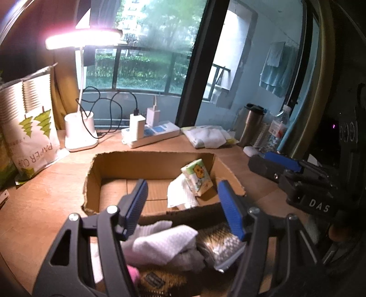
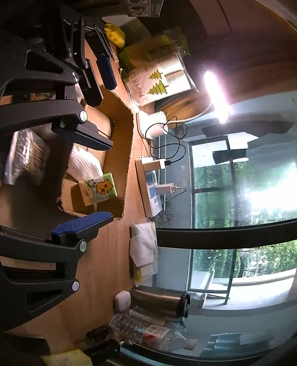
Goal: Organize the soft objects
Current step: 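Grasp the pink plush toy with the left gripper while the right moves to the grey glove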
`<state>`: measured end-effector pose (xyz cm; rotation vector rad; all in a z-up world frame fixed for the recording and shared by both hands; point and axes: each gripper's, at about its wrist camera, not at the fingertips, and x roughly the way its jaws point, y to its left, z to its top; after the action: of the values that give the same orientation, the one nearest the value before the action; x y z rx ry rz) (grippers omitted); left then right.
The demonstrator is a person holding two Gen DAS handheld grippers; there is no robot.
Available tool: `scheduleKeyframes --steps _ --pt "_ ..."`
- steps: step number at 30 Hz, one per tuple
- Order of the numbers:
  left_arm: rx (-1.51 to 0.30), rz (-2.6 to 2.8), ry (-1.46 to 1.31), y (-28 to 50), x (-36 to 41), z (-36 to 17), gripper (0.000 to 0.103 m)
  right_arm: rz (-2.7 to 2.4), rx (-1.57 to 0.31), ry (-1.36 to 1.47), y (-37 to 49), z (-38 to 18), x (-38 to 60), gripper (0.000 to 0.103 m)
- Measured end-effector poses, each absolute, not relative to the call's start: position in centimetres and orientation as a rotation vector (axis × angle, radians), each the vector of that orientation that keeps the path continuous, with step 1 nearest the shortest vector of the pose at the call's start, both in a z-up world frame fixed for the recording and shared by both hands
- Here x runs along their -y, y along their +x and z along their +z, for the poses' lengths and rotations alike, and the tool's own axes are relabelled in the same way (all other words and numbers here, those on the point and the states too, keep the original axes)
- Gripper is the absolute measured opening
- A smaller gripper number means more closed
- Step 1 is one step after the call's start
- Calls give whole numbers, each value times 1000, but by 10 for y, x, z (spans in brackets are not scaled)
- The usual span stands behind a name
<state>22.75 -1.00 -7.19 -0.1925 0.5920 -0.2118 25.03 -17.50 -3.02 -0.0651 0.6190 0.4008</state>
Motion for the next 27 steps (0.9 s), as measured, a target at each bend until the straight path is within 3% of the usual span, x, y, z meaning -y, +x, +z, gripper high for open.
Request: scheduleKeyframes --steps 8,13,27 --pt "-557 -206 -201 197 2 -66 66 398 -612 -81 223 -27 168 59" --pt "-549 -198 -210 182 -3 -67 72 404 -616 -89 211 -28 163 59" --pt "-594 -159 -243 153 -15 -96 72 423 -673 -102 186 -55 152 59"
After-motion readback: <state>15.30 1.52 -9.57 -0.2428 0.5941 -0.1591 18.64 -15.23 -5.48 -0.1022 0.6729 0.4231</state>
